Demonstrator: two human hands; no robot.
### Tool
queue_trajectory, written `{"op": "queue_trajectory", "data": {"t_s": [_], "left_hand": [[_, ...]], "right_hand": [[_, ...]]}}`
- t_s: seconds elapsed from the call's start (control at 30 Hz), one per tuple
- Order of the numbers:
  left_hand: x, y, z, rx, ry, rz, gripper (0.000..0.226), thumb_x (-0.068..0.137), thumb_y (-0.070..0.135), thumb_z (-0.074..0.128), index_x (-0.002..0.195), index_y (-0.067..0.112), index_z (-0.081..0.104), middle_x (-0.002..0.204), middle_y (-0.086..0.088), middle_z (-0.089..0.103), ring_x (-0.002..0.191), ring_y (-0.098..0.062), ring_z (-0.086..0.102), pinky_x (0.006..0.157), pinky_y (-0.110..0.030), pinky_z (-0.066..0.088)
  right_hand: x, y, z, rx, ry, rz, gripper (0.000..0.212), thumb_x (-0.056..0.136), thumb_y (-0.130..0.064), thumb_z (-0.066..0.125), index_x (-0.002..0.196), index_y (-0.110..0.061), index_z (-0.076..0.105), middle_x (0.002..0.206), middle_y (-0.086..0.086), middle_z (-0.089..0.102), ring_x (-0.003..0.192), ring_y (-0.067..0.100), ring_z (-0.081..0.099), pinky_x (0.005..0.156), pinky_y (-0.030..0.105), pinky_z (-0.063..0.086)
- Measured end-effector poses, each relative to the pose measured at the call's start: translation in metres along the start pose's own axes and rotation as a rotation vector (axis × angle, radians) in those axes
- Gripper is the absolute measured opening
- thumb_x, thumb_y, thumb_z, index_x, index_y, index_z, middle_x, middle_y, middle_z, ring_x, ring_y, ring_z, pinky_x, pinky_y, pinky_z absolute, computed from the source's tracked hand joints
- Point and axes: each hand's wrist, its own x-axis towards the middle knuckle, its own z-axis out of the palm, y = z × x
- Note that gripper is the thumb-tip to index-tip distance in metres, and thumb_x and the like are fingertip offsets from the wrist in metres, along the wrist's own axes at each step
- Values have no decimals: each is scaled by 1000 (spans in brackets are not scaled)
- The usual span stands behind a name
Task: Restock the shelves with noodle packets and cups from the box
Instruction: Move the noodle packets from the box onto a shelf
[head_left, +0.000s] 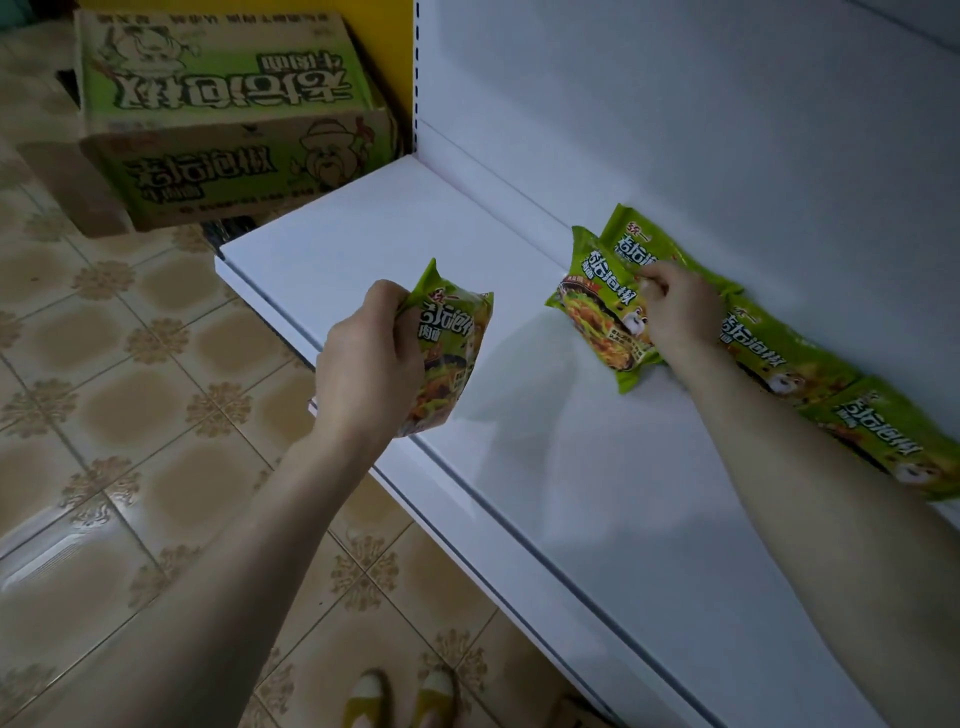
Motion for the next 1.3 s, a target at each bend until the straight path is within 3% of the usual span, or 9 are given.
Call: {"op": "queue_trajectory", "data": {"t_s": [0.23, 0.37, 0.57, 0.7, 0.9, 1.0, 1.07, 1.2, 1.3], "left_hand": [[5, 8, 15, 9, -3, -16, 15, 97, 16, 40, 102, 7, 51, 93, -13, 63, 79, -34, 55, 64, -45, 49], [6, 12, 19, 12, -17, -39, 16, 98, 16, 38, 103, 8, 51, 94, -13, 63, 80, -34, 55, 66, -47, 49], [8, 15, 20, 9, -18, -38, 18, 98, 17, 37, 105, 7, 50, 97, -13, 63, 84, -36, 56, 70, -48, 50], [5, 15, 15, 1, -16, -11, 17, 98, 17, 38, 104, 8, 51, 97, -12, 64, 83, -35, 56, 69, -47, 50], [2, 15, 15, -37, -53, 25, 17, 99, 18, 37, 104, 9, 49, 97, -11, 62, 84, -34, 56, 69, -46, 49], [3, 13, 14, -116, -52, 21, 9, 99, 17, 37, 94, 13, 45, 84, 1, 54, 73, -18, 51, 61, -30, 42], [5, 12, 13, -175, -61, 16, 9, 98, 14, 38, 90, 15, 42, 75, 11, 48, 68, -5, 46, 56, -14, 37], [4, 9, 16, -264, -84, 42, 8, 98, 13, 39, 91, 13, 42, 76, 16, 45, 70, -7, 44, 57, -8, 35], [-2, 9, 20, -310, -99, 91, 8, 97, 12, 40, 90, 13, 41, 75, 16, 45, 75, -15, 43, 57, -9, 33]], "right_hand": [[28, 8, -1, -190, -80, -62, 31, 96, -19, 43, 122, -7, 56, 120, 20, 59, 111, 39, 53, 86, 41, 43], [29, 12, 2, -369, -176, -96, 49, 87, -19, 62, 129, -4, 44, 129, 21, 49, 120, 38, 45, 96, 45, 39], [33, 20, 0, -342, -49, -99, 39, 86, 4, 53, 125, 0, 49, 123, 24, 50, 116, 39, 43, 94, 44, 38], [31, 20, 2, -375, -70, -112, 37, 85, 5, 53, 122, 2, 49, 122, 25, 50, 115, 39, 44, 90, 45, 39], [35, 18, -3, -374, -70, -70, 44, 86, -7, 59, 126, 2, 44, 129, 23, 46, 120, 38, 41, 100, 46, 36], [27, 5, -9, -99, 38, -65, 41, 91, -16, 52, 129, -2, 44, 132, 17, 46, 123, 31, 43, 102, 41, 36], [15, -8, -16, 141, 35, -46, 33, 93, -20, 50, 121, -3, 52, 124, 13, 55, 114, 25, 51, 94, 32, 41], [-25, -32, -25, 595, -191, 42, 12, 93, -25, 52, 85, -21, 60, 94, 4, 64, 84, 12, 60, 78, 28, 50], [-60, -33, -30, 824, -429, 205, 19, 95, -35, 47, 102, -22, 59, 100, -1, 64, 86, 10, 61, 74, 27, 50]]}}
